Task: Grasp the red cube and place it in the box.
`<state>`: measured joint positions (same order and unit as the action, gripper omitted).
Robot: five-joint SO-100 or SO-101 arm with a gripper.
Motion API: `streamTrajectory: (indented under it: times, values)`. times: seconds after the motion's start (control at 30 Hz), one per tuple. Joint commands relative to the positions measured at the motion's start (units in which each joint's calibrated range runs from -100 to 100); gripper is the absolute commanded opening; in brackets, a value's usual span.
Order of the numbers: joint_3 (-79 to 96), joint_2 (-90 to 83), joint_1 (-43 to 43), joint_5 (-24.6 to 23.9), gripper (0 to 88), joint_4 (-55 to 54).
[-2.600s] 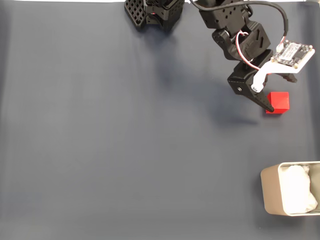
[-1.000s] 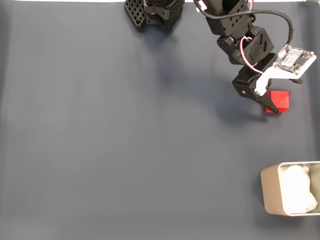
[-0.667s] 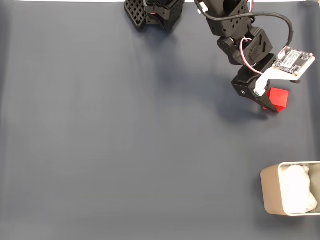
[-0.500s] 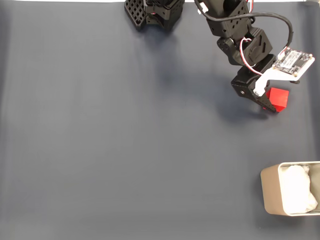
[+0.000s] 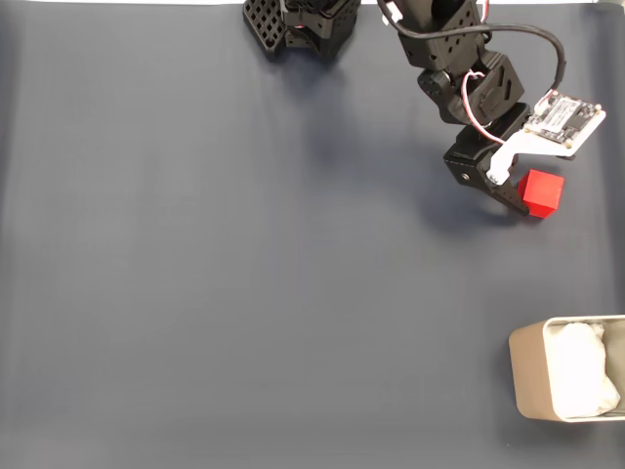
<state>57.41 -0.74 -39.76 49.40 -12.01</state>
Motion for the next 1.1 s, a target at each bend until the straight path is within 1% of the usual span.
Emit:
streamTrajectory:
  times: [0.0,0.67,1.07]
  values:
    - [-0.02,-3.85,-0.58,-0.29,32.9,0.37]
    - [0.25,-5.41,-1.36,-0.15,31.9,1.36]
    - [0.62,-5.76,-1.43,0.39,28.8,2.83]
